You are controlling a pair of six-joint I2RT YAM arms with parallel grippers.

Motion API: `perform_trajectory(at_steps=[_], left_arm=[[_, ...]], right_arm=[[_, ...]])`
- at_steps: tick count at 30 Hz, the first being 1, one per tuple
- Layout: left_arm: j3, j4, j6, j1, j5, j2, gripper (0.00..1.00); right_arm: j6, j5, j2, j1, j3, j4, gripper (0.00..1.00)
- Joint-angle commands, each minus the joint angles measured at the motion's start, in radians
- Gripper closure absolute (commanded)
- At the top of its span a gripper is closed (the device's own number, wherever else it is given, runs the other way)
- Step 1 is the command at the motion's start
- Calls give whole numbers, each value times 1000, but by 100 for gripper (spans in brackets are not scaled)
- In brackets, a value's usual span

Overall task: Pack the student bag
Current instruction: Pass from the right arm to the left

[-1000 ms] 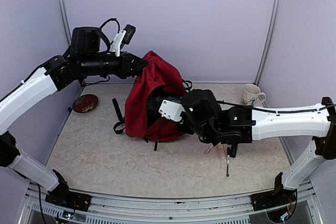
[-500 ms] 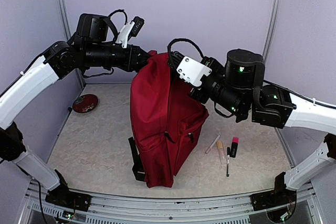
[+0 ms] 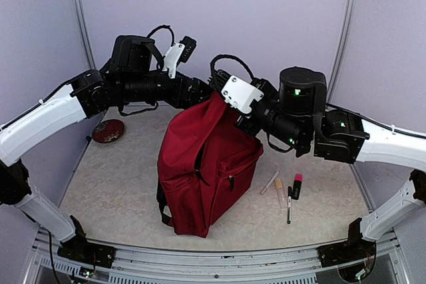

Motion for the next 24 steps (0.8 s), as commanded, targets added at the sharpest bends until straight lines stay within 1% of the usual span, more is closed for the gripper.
perform_trajectory(at_steps=[1,4,8,11,14,16,20,22,24], left_arm=[[23,44,94,-37,-104,-65,1],[97,20,125,-32,-161,-75,1],[171,-21,134,-15,-174,-84,1],[188,-45,132,-15,-196,-96,1],[164,-110,83,-37,-241,-126,1],[101,-157,52,-96,-287,-171,1],[-128,-172,-12,-296,-440,-319,1],[-205,-201,-98,-379,-543,-386,2],[-244,-247,-180,-450,-636,-433,3]], right_arm=[[55,24,0,-29,15,53,100],[72,30,14,-35,25,53,100],[97,36,26,-48,40,50,100],[122,37,34,-66,53,37,100],[149,31,40,-84,63,20,100],[165,35,43,-93,70,12,100],[194,47,47,-112,72,-3,100],[218,45,50,-127,78,-17,100],[245,36,53,-140,80,-27,100]])
